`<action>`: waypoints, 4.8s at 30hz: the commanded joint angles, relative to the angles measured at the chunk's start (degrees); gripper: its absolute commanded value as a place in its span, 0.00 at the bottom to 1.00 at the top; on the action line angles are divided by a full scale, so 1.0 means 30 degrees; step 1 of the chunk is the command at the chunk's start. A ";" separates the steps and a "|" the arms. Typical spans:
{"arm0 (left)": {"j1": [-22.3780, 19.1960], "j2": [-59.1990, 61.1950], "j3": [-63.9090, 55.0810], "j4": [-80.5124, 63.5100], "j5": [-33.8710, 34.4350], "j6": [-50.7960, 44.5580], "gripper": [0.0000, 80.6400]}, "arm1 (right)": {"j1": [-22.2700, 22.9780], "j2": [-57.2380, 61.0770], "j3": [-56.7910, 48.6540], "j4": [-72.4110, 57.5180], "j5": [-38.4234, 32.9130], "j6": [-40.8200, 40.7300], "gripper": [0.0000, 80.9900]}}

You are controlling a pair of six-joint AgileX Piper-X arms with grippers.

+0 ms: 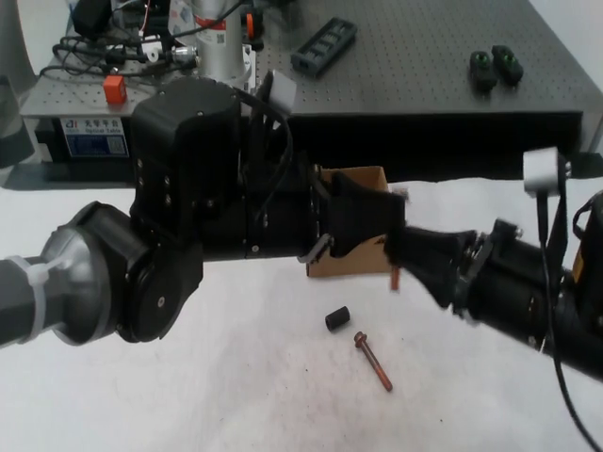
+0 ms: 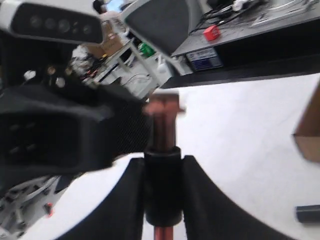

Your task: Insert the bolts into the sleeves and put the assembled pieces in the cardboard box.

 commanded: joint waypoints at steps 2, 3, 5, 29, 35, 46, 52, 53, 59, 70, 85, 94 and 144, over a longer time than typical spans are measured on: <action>0.0070 -0.0221 -0.0075 0.2131 -0.1985 0.1391 0.58 | -0.1084 0.0487 -0.2607 0.4772 0.2300 -0.3301 0.05; 0.0070 -0.0221 -0.0075 0.2932 -0.2499 0.2281 0.56 | -0.1322 0.0986 -0.3659 0.5836 0.2507 -0.4222 0.05; 0.0070 -0.0120 -0.0075 0.4408 -0.3778 0.4078 0.52 | -0.1785 0.2669 -0.5950 0.7640 0.2598 -0.5940 0.05; -0.0142 1.0675 -1.3119 1.8769 -1.0907 1.7731 0.42 | -0.1527 2.2421 -2.7665 2.2117 0.6541 -1.0195 0.01; -0.0719 1.1523 -1.3707 2.0323 -1.1309 1.9390 0.42 | -0.1527 2.2140 -2.8013 2.2585 0.6348 -1.0203 0.49; -0.0913 1.2529 -1.3756 2.0498 -1.2093 1.9682 0.34 | -0.1635 1.9666 -2.7973 2.5605 0.5800 -1.0265 0.38; -0.0913 1.2396 -1.4242 2.0621 -1.2902 1.8939 0.00 | -0.1635 1.7119 -2.6343 2.7783 0.4673 -1.0841 0.38; -0.0913 1.2241 -1.4353 2.0650 -1.3159 1.8482 0.00 | -0.1635 1.6528 -2.5641 2.7780 0.4768 -1.0841 0.38; -0.0058 0.9151 -1.3480 2.2303 -1.4758 1.4963 0.01 | -0.1203 1.2897 -1.9519 2.7537 0.4822 -1.0317 0.38; 0.1027 0.0567 -0.4854 1.7917 -1.4706 1.1299 0.01 | 0.2497 1.5009 -1.6095 2.3560 0.6650 -0.9764 0.38; 0.1027 -0.2922 -0.2294 1.8218 -1.4012 1.0740 0.01 | 0.2763 1.6460 -1.5994 2.2921 0.8512 -1.0385 0.05; 0.1027 -0.5204 0.2352 1.0480 -0.4485 0.9294 0.01 | 0.0467 1.0346 -1.3464 2.0105 0.1961 -0.8690 0.05; 0.1027 -0.4930 0.5824 -0.4469 0.0590 0.3258 0.01 | 0.2571 0.0677 -0.1798 -0.2428 -0.5183 0.4304 0.57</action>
